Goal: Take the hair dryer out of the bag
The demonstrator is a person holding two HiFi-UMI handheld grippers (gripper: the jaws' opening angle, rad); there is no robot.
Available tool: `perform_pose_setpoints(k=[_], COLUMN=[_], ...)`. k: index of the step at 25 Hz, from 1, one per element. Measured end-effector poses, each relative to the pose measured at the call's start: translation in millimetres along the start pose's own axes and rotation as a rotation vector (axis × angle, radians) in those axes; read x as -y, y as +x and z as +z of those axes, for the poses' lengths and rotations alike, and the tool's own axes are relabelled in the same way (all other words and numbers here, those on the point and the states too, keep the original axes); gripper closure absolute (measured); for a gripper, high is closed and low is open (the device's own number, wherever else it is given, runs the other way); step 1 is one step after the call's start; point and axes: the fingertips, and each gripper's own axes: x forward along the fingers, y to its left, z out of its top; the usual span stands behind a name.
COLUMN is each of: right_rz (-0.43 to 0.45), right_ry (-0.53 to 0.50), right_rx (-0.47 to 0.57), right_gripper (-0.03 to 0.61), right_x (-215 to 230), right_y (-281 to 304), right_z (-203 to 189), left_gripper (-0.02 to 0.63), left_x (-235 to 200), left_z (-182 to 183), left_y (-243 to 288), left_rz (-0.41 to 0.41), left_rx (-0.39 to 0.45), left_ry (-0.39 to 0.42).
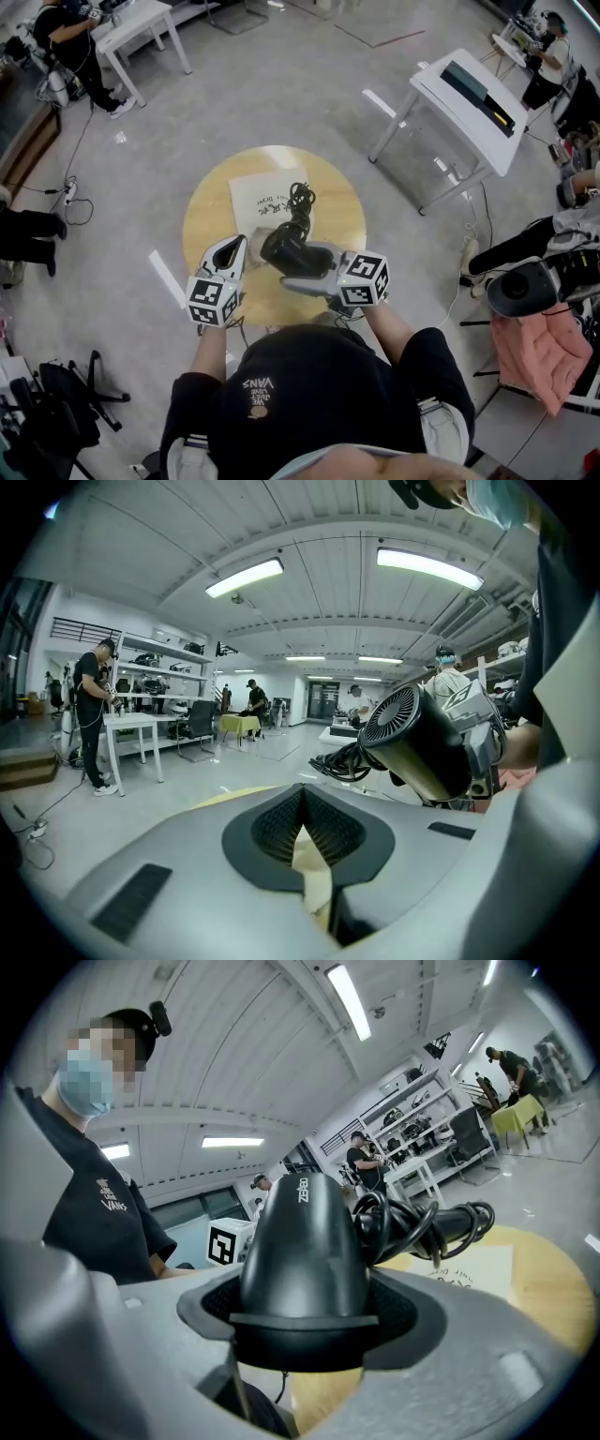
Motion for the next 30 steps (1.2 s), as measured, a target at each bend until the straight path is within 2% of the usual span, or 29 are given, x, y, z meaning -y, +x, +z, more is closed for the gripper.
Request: perform_pose_setpoints(k=[18, 24, 30], right_rz=[0.051, 0.06, 0.053], right_ry=[0.131, 0.159, 0.161], right_rx=[0.213, 0.248, 0.26], right_gripper=[0.227, 0.227, 0.227], right_x=[-14, -16, -16], right_y=[-14, -17, -16], right_z=[37, 45, 45], left_gripper=[0.603, 0.602, 0.603], left_x=[13, 16, 21], left_z=[18, 25, 31], left_y=[-17, -25, -32], left_rz=[0.002, 0.01, 0.009], left_rx=[0.042, 0.046, 0.068], left_ry=[0.017, 0.047, 0.04])
